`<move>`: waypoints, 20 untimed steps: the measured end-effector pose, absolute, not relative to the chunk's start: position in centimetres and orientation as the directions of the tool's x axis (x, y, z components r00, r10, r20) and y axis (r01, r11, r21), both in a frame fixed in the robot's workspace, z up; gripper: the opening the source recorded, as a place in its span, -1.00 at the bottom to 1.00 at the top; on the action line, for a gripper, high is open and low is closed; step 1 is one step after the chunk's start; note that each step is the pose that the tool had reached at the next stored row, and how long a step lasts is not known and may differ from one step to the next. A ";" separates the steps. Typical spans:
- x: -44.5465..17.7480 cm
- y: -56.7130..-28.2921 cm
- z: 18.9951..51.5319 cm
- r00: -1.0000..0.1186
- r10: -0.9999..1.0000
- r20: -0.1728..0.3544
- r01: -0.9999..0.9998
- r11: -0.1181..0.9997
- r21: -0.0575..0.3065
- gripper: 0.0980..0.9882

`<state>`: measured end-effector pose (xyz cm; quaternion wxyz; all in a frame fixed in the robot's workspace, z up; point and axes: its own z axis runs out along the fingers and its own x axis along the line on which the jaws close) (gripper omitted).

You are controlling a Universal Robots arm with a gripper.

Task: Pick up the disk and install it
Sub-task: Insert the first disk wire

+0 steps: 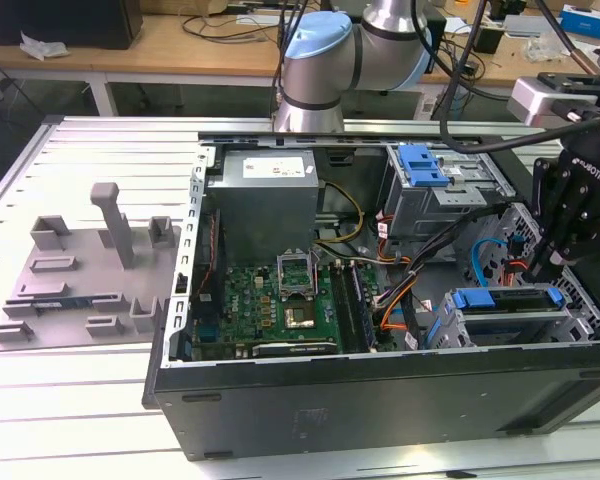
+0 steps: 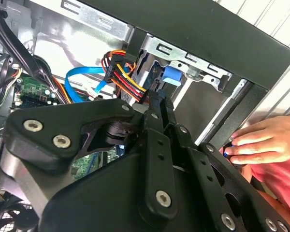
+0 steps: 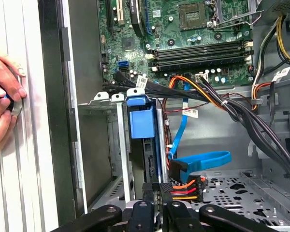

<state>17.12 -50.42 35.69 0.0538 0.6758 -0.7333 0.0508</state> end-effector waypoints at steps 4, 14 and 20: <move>17.1 -50.4 35.7 -0.081 -0.986 0.148 -0.997 0.081 -0.002 -0.84; 17.1 -50.3 35.6 -0.094 -0.984 0.154 -0.995 0.095 -0.002 -0.84; 17.1 -50.3 35.5 -0.094 -0.984 0.154 -0.995 0.095 -0.002 -0.84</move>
